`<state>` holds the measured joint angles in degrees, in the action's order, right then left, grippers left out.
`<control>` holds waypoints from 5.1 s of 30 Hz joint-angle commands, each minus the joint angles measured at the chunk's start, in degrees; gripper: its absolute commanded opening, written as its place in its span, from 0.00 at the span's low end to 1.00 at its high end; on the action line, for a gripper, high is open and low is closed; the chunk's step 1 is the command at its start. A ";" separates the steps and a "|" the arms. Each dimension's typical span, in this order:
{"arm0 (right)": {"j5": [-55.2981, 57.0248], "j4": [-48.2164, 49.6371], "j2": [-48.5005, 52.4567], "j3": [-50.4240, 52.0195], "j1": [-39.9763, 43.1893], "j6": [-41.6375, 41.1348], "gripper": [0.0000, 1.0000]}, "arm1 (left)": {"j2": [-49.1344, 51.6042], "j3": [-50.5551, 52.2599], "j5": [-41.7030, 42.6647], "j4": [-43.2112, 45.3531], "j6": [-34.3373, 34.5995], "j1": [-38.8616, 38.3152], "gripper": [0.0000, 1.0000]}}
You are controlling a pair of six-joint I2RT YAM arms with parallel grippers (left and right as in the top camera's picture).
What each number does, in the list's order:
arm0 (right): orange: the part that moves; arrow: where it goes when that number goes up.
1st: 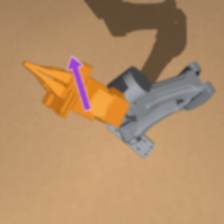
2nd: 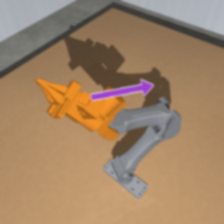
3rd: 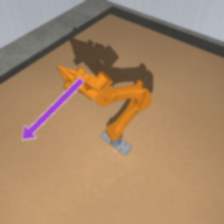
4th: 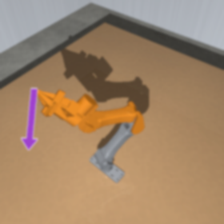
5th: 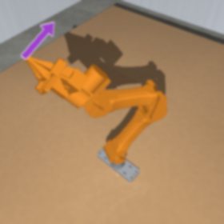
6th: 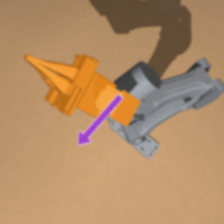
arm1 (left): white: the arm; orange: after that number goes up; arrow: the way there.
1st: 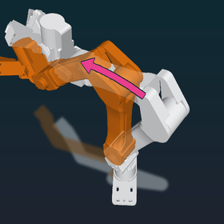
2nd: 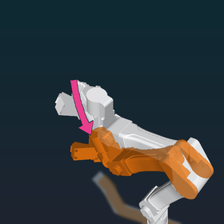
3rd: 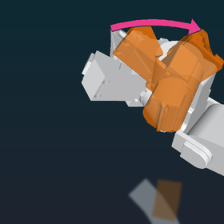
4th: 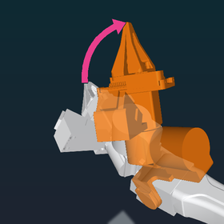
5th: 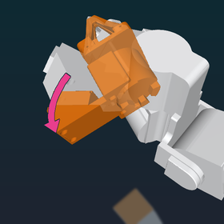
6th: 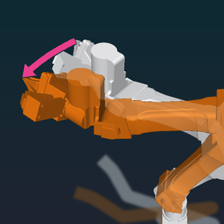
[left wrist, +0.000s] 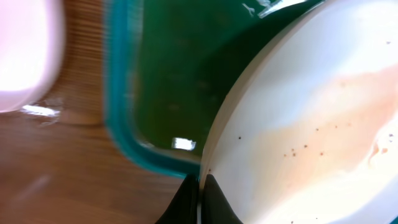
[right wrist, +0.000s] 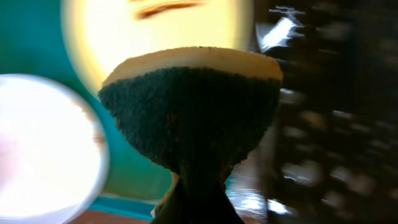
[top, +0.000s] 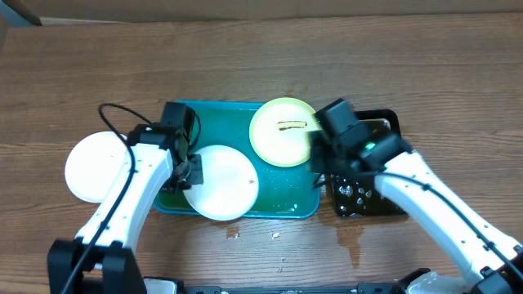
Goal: Clean dirty plates on tray and stack at the side
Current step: 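Lift second white plate with left gripper and stack on first plate, then grasp the yellow-green plate rim with left gripper and pull forward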
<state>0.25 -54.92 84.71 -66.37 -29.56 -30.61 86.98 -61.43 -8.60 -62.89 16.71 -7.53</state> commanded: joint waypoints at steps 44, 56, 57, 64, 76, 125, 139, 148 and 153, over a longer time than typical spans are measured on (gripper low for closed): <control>5.70 -6.12 0.20 0.44 12.55 1.09 0.04 | 1.11 -13.73 -63.91 -3.28 -4.94 -34.03 0.04; 5.70 -6.97 0.17 0.44 12.55 1.11 0.04 | 0.96 -13.75 -47.98 -8.20 6.43 -20.55 0.04; 5.70 -6.99 0.17 0.44 12.55 1.09 0.04 | 0.85 -13.79 -44.85 -8.70 7.13 -17.44 0.04; 5.70 -6.97 0.17 0.44 12.55 1.11 0.04 | -0.87 -15.52 -19.08 -7.34 9.62 5.57 0.04; 5.70 -7.19 0.17 0.44 12.55 1.11 0.04 | 1.14 -15.52 -0.42 -2.10 13.84 37.40 0.04; 5.70 -8.04 0.17 0.44 12.55 1.11 0.04 | 13.99 -15.50 20.06 17.27 7.39 -10.01 0.83; 5.70 -8.48 0.17 0.44 12.55 1.11 0.04 | 26.82 -15.50 18.91 19.34 11.63 -17.00 0.64; 5.70 -8.57 0.17 0.44 12.55 1.11 0.04 | 28.72 -15.52 14.19 10.91 11.76 -16.33 0.13; 5.70 -8.68 0.17 0.46 12.55 1.57 0.04 | 28.72 -15.52 7.89 5.92 11.85 -15.45 0.04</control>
<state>5.34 -63.75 84.82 -66.22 -17.02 -29.76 114.54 -77.06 6.31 -55.29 28.40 -23.86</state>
